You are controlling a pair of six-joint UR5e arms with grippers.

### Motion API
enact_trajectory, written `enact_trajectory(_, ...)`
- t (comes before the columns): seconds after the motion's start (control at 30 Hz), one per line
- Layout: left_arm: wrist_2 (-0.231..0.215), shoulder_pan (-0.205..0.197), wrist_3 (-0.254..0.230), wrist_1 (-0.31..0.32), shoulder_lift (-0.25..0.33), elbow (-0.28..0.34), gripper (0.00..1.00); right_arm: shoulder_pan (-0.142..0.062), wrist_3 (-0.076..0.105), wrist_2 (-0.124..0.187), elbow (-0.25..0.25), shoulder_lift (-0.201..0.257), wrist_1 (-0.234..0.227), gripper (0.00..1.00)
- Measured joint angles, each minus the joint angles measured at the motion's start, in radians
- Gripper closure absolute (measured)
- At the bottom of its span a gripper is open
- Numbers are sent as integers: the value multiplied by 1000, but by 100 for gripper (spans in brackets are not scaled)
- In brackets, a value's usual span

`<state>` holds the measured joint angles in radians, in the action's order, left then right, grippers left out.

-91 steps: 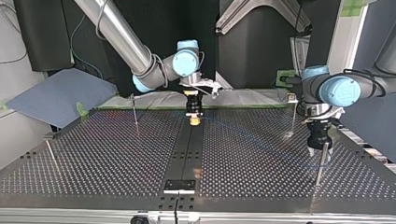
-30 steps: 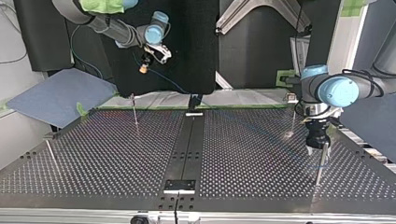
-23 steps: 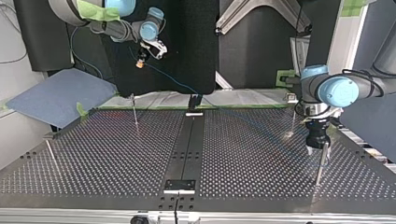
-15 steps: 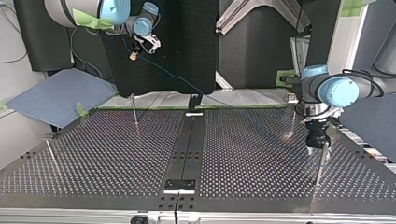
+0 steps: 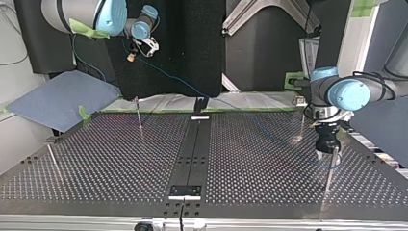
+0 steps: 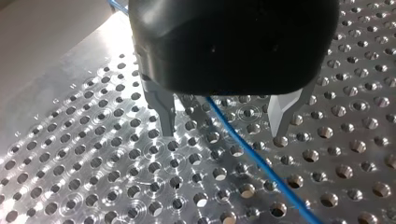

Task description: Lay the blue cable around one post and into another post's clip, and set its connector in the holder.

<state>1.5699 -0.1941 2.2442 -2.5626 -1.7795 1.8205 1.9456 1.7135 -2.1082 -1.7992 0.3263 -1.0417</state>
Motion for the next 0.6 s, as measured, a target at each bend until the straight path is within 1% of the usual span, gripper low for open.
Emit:
enact_trajectory(0.13,0,1,0,-1,0,0,0,-15,-1,13,6,-13,-3,91)
enact_trajectory(0.27,0,1,0,-3,0,0,0,-28,-3,20,23,-34,2,91)
enact_trajectory(0.37,0,1,0,-4,0,0,0,-37,-3,20,37,-52,1,91)
enact_trajectory(0.43,0,1,0,-4,0,0,0,-46,-3,21,42,-67,-7,91)
enact_trajectory(0.6,0,1,0,-5,0,0,0,-67,-4,37,57,-109,-13,91)
